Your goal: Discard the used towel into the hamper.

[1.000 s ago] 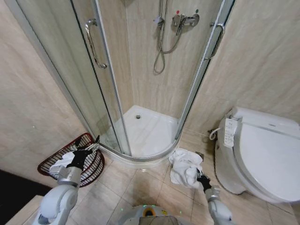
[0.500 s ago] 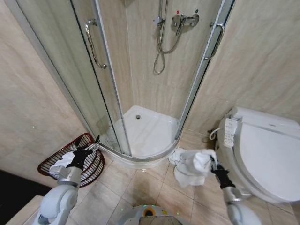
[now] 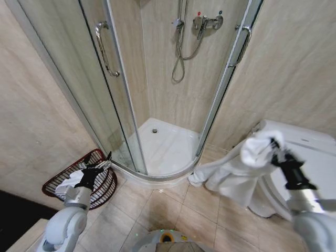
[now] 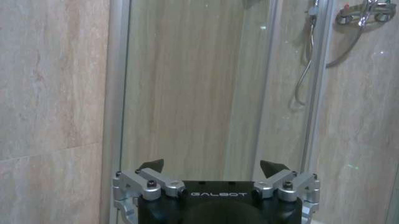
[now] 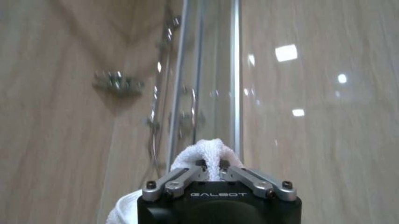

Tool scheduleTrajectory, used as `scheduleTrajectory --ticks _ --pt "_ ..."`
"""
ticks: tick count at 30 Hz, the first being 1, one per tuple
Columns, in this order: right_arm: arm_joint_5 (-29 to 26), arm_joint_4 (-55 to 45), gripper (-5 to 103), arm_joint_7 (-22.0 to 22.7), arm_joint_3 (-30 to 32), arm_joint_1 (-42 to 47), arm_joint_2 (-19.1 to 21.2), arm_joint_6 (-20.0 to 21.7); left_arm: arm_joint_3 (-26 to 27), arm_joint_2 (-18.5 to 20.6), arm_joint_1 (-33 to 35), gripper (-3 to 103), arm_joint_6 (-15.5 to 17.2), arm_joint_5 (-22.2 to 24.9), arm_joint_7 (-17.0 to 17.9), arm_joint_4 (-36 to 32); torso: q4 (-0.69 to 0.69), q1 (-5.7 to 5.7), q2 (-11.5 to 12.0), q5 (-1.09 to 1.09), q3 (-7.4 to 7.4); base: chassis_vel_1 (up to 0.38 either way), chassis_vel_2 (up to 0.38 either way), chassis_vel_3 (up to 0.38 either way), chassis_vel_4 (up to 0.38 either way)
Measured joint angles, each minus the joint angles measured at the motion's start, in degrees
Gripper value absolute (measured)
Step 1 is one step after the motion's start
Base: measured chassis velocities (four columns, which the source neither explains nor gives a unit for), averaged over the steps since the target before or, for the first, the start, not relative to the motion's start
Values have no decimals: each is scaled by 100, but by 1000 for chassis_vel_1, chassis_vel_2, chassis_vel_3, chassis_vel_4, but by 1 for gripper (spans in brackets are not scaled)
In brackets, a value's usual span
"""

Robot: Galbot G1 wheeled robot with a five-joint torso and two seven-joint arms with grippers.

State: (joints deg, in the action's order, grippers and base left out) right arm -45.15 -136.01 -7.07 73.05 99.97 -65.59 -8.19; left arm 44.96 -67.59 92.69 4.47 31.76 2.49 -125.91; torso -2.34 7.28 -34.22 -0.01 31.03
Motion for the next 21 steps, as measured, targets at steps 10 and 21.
scheduleTrajectory --ticks 10,21 --pt "-564 -150 4 313 566 -178 729 85 0 0 0 100 0 0 0 0 -1 0 1 1 0 0 0 0 0" --pt "-535 -206 4 274 547 -98 609 -55 0 0 0 100 0 0 0 0 0 34 -55 1 23 0 0 0 0"
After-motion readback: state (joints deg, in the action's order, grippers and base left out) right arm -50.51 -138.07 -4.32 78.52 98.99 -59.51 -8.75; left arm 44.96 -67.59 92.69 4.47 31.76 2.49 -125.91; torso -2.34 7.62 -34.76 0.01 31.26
